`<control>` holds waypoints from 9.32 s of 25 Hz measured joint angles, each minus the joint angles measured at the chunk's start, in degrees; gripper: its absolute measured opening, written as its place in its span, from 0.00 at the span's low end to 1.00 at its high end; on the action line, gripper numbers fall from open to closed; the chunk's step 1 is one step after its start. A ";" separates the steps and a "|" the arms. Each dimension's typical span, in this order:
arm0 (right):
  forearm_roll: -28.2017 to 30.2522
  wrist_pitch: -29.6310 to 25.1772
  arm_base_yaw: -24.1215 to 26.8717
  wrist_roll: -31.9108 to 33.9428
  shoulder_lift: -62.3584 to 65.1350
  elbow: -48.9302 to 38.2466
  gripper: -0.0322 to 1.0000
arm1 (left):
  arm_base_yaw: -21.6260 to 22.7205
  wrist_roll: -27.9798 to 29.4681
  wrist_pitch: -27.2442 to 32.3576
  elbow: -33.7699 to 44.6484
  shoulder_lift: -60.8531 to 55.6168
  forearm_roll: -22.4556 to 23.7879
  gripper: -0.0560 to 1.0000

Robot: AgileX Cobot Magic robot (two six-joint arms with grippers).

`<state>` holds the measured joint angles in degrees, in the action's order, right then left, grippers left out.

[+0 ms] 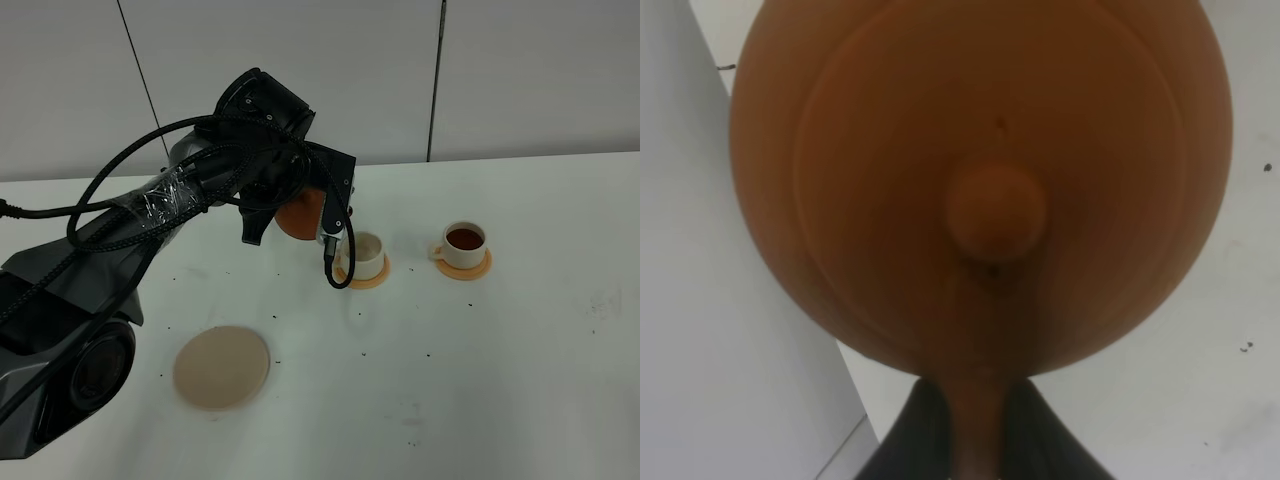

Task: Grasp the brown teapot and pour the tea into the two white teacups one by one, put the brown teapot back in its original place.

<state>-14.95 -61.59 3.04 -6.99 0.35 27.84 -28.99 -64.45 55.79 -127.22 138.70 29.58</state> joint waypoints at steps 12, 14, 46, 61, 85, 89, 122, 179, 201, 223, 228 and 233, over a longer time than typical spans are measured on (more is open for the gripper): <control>0.00 0.00 0.00 0.00 0.00 0.00 0.26 | -0.17 -2.16 -1.58 0.06 1.60 2.86 0.22; 0.00 0.00 0.00 0.00 0.00 0.00 0.26 | -0.28 -2.49 -1.63 0.06 1.65 3.74 0.22; 0.00 0.00 0.00 0.00 0.00 0.00 0.26 | -5.52 -5.69 -4.06 0.06 2.29 14.07 0.22; 0.00 0.00 0.00 0.00 0.00 0.00 0.26 | -5.52 -10.56 -1.49 0.06 2.29 14.20 0.22; 0.00 0.00 0.00 0.02 0.00 0.00 0.26 | -7.23 -14.40 -3.07 0.06 2.29 18.26 0.22; 0.00 0.00 0.00 0.02 0.00 0.00 0.26 | -7.23 -14.59 -3.07 0.06 2.29 19.08 0.22; 0.00 0.00 0.00 0.02 0.00 0.00 0.26 | -9.99 -14.59 -2.78 0.06 3.89 27.60 0.22; 0.00 0.00 0.00 0.02 0.00 0.00 0.26 | -9.99 -16.28 -4.14 0.06 3.89 29.78 0.22; 0.00 0.00 0.00 0.02 0.00 0.00 0.26 | -9.99 -16.28 -6.62 0.06 3.89 30.97 0.22; 0.00 0.00 0.00 0.02 0.00 0.00 0.26 | -9.99 -16.40 -6.82 0.06 3.89 32.74 0.22; 0.00 0.00 0.00 0.08 0.00 0.00 0.26 | -9.99 -17.41 -7.03 0.06 3.89 32.75 0.22; 0.00 0.00 0.00 0.02 0.00 0.00 0.26 | -10.29 -17.65 -7.03 0.06 3.89 32.80 0.22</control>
<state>-14.95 -61.59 3.04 -6.98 0.35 27.84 -39.28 -82.10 48.75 -127.16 142.59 62.39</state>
